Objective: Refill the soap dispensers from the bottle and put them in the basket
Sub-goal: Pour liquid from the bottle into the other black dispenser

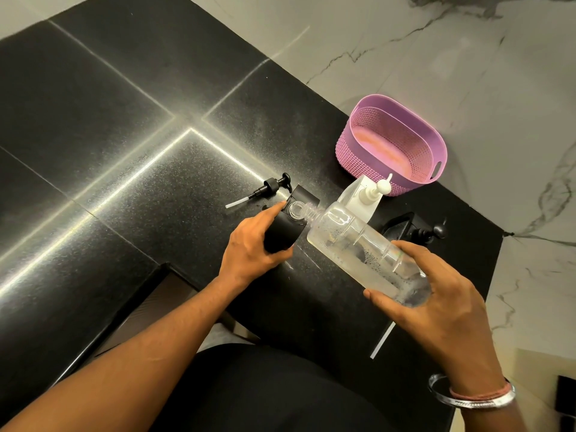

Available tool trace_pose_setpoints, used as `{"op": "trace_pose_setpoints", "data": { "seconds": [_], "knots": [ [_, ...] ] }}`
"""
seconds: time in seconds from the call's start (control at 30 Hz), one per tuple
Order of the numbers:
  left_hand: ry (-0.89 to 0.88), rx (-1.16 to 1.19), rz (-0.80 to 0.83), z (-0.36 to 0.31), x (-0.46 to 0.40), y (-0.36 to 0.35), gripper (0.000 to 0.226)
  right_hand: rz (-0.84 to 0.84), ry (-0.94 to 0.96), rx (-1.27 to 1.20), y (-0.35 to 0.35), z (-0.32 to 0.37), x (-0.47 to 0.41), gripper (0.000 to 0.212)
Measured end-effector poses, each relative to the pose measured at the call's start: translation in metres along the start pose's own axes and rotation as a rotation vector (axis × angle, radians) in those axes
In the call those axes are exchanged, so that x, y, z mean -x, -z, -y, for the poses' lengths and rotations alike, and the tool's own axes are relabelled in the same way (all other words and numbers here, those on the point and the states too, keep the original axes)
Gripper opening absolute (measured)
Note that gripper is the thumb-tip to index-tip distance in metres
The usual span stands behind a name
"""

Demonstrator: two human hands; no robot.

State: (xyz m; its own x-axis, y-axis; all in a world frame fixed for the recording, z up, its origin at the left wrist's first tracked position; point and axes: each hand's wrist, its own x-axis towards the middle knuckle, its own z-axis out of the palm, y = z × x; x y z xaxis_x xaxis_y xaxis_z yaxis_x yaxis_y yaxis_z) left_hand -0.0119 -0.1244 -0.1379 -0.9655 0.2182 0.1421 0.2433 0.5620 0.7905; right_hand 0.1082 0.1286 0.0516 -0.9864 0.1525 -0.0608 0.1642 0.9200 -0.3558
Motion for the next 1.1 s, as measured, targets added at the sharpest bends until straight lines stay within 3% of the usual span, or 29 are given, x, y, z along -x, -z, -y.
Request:
{"op": "trace_pose_setpoints", "data": {
  "seconds": [1.1],
  "knots": [
    [-0.017, 0.002, 0.004, -0.0007, 0.0002, 0.001, 0.089, 0.009, 0.006, 0.001, 0.0016, 0.0014, 0.0008, 0.086]
  ]
}}
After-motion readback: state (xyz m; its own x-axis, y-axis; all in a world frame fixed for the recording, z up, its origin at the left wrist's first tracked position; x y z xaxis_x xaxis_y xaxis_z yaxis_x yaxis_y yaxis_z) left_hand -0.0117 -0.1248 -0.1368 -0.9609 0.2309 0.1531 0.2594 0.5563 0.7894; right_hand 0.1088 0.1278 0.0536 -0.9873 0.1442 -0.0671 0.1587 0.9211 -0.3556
